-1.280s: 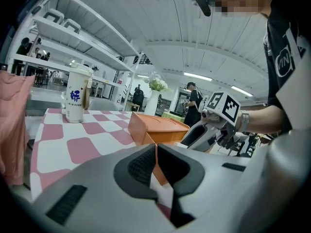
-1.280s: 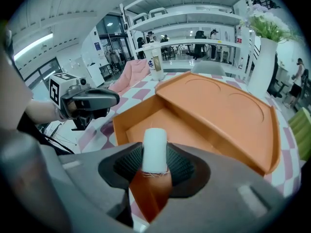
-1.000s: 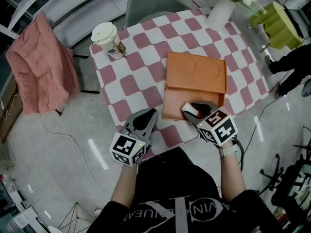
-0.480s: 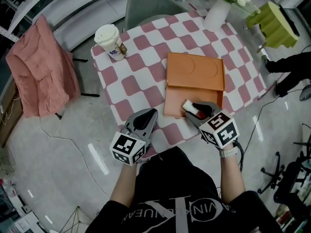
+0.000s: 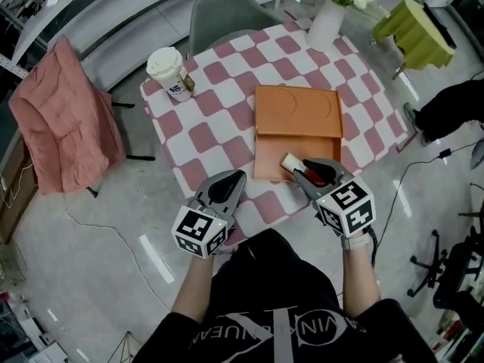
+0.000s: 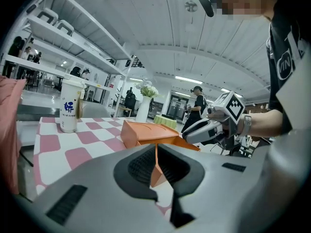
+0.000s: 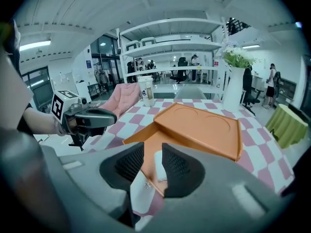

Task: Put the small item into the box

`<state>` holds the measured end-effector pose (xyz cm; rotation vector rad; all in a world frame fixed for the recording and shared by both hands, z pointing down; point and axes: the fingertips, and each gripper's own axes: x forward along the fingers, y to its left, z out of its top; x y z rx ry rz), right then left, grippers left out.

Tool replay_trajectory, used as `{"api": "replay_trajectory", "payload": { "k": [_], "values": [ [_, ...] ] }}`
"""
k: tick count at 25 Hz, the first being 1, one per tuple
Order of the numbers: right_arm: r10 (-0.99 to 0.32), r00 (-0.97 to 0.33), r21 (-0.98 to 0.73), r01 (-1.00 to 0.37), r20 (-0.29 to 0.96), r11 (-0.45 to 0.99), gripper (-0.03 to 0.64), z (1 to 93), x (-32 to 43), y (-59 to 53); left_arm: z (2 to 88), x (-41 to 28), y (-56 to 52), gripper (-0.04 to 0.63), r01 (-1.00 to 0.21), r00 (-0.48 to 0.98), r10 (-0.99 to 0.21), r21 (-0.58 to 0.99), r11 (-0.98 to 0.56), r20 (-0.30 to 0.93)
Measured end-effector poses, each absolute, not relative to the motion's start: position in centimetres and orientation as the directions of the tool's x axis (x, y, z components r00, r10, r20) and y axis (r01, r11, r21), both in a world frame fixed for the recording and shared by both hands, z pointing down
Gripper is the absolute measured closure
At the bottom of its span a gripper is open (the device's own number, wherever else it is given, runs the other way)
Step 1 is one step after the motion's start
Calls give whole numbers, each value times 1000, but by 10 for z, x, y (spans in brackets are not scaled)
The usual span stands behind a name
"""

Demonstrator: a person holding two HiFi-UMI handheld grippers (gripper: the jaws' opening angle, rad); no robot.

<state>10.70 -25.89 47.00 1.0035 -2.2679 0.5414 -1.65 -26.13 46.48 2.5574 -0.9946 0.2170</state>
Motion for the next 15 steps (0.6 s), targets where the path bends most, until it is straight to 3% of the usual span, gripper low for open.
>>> {"api": "replay_trajectory", "payload": {
  "k": [15],
  "values": [
    [-675,-501,-107,-837,541,536,611,435,127,-243,445,-10,-251,577,-649,761,-603,274,-710,240]
  ]
}}
